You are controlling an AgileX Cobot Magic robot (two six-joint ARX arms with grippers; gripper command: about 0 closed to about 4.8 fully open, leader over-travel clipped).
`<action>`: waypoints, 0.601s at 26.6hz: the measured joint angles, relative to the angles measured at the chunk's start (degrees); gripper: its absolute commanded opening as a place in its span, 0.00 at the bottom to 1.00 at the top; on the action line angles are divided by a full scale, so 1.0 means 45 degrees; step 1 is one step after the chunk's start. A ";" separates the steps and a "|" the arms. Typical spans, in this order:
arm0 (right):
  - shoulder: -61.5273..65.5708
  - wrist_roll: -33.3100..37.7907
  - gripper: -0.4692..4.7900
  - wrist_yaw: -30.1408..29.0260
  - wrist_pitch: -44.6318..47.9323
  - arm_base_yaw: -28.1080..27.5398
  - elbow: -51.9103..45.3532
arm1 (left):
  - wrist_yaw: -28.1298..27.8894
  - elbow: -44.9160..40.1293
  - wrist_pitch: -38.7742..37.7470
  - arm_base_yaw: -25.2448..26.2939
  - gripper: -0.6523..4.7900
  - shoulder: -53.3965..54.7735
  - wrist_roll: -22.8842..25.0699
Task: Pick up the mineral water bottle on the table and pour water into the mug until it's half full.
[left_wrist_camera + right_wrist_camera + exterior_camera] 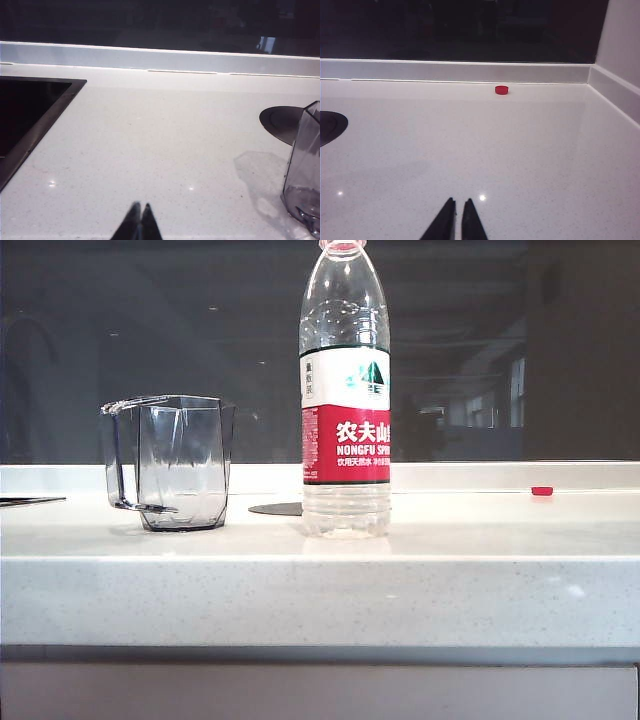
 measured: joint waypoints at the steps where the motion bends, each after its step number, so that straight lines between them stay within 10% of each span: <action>1: -0.0005 0.0000 0.17 0.0000 0.0005 0.0000 0.0000 | 0.0000 0.0000 0.0000 0.0000 0.11 0.0000 0.0000; 16: -0.0005 0.1603 0.17 -0.0340 0.0000 0.0000 0.0000 | -0.0102 0.0000 0.0005 -0.0374 0.11 -0.0010 0.0000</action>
